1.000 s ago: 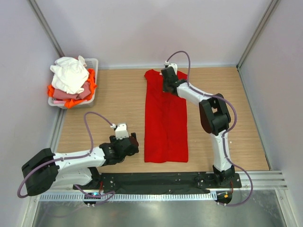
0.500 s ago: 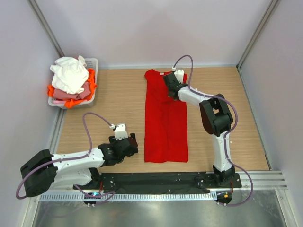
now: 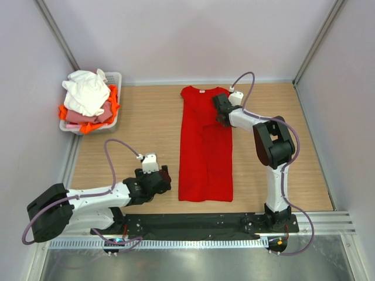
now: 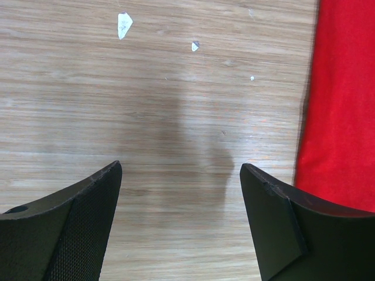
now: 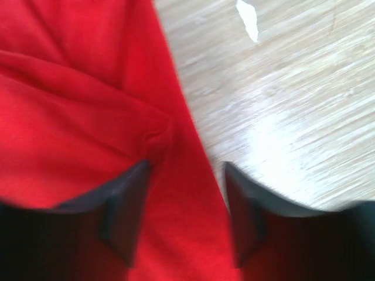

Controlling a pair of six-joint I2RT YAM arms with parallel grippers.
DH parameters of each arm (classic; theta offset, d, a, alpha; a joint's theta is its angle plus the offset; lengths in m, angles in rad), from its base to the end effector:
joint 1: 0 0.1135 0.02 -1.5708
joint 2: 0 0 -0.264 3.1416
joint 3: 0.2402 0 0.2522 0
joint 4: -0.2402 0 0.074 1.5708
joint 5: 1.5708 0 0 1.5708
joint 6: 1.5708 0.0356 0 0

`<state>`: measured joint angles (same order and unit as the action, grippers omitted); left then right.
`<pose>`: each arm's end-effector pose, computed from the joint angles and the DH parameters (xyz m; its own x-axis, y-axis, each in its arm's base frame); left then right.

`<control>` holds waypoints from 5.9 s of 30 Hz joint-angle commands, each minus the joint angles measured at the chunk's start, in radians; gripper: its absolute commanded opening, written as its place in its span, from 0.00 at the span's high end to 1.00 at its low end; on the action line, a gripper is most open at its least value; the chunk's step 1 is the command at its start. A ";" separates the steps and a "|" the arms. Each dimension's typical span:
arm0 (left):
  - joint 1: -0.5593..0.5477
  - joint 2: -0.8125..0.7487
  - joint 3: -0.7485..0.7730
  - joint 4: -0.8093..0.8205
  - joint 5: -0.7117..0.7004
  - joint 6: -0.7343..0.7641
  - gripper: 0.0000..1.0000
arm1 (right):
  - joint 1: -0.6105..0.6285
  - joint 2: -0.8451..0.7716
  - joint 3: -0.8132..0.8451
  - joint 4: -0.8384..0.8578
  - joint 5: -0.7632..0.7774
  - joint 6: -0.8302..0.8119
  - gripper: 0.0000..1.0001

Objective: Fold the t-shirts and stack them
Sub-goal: Fold the tshirt

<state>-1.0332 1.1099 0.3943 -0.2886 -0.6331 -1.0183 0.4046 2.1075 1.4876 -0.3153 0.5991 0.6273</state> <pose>0.1113 -0.1455 0.1479 -0.6778 -0.2033 -0.7066 -0.0897 0.9767 -0.1949 0.4221 0.1589 0.1637 -0.6091 0.2665 -0.7470 0.4202 0.9073 -0.0189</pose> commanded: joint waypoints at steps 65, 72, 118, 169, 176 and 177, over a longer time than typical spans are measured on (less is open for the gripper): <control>-0.002 0.099 0.078 0.005 -0.013 0.001 0.14 | -0.046 -0.453 -0.096 -0.037 -0.206 -0.032 0.20; -0.051 0.025 0.089 -0.017 0.148 -0.049 0.18 | 0.132 -0.935 -0.594 -0.282 -0.226 0.228 0.22; -0.268 0.205 0.149 0.068 0.170 -0.216 0.48 | 0.649 -1.115 -1.123 -0.306 -0.308 0.663 0.85; 0.404 0.859 1.425 -0.517 0.569 0.440 1.00 | 0.011 -0.529 -0.130 -0.378 -0.352 -0.037 0.99; 0.498 1.169 1.850 -0.678 0.618 0.466 0.84 | -0.088 -0.255 0.106 -0.361 -0.404 -0.096 0.73; 0.510 1.217 1.911 -0.702 0.625 0.463 0.52 | -0.102 -0.206 0.203 -0.378 -0.407 -0.098 0.50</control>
<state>-0.5655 2.2181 2.1506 -0.8909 -0.0559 -0.5789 0.3489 1.8229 1.5311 -0.7147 0.2218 0.5858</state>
